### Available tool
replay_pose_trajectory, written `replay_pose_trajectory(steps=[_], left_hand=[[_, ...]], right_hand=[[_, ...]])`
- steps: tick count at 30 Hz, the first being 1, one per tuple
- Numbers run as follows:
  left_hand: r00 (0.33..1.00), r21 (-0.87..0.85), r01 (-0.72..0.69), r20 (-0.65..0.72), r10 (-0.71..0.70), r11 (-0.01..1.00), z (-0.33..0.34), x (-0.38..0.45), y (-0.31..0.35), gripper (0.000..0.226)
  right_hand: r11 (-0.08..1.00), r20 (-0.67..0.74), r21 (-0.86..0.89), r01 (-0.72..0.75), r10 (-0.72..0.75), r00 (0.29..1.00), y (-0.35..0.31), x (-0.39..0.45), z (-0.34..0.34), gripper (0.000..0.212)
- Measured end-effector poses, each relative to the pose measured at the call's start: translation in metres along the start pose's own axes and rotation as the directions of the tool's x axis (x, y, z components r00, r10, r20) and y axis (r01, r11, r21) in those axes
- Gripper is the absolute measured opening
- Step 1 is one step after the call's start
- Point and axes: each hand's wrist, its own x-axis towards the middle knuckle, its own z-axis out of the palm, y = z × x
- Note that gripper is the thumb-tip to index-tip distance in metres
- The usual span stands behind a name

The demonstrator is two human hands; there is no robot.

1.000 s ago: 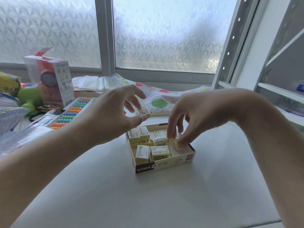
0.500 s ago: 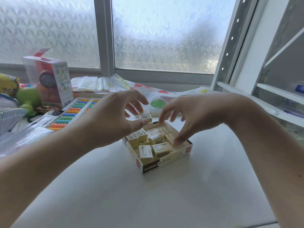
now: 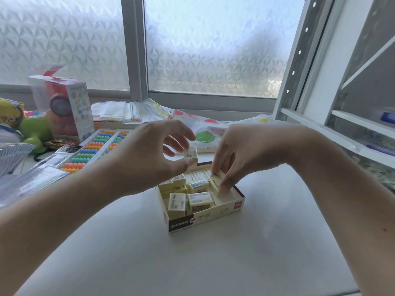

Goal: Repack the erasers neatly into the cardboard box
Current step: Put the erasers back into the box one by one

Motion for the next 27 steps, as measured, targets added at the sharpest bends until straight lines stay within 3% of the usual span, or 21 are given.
replay_pose_trajectory(steps=[7,11,15,19,27], left_hand=[[0.998,-0.146,0.038,0.064,-0.029,0.989,-0.003,-0.003,0.01,0.023],[0.986,-0.167,0.018,0.166,0.01,0.986,-0.002,-0.007,0.023,0.023],[0.958,-0.078,-0.012,0.284,0.034,0.997,0.007,-0.012,0.033,0.023],[0.952,-0.009,0.009,0.306,-0.006,1.0,0.01,-0.014,0.034,0.022],[0.943,-0.123,0.034,0.331,0.009,0.992,0.021,-0.013,0.033,0.008]], right_hand=[[0.992,0.018,0.101,0.07,-0.072,0.997,0.008,0.002,-0.004,0.031],[0.967,-0.138,0.241,0.085,-0.053,0.989,0.025,0.008,-0.009,0.017],[0.975,-0.151,0.198,0.098,-0.069,0.986,0.022,0.026,0.008,0.021],[0.97,-0.13,0.208,0.128,-0.103,0.986,0.017,0.034,0.02,0.012],[0.972,-0.151,0.192,0.131,-0.103,0.983,0.017,0.034,0.021,0.027]])
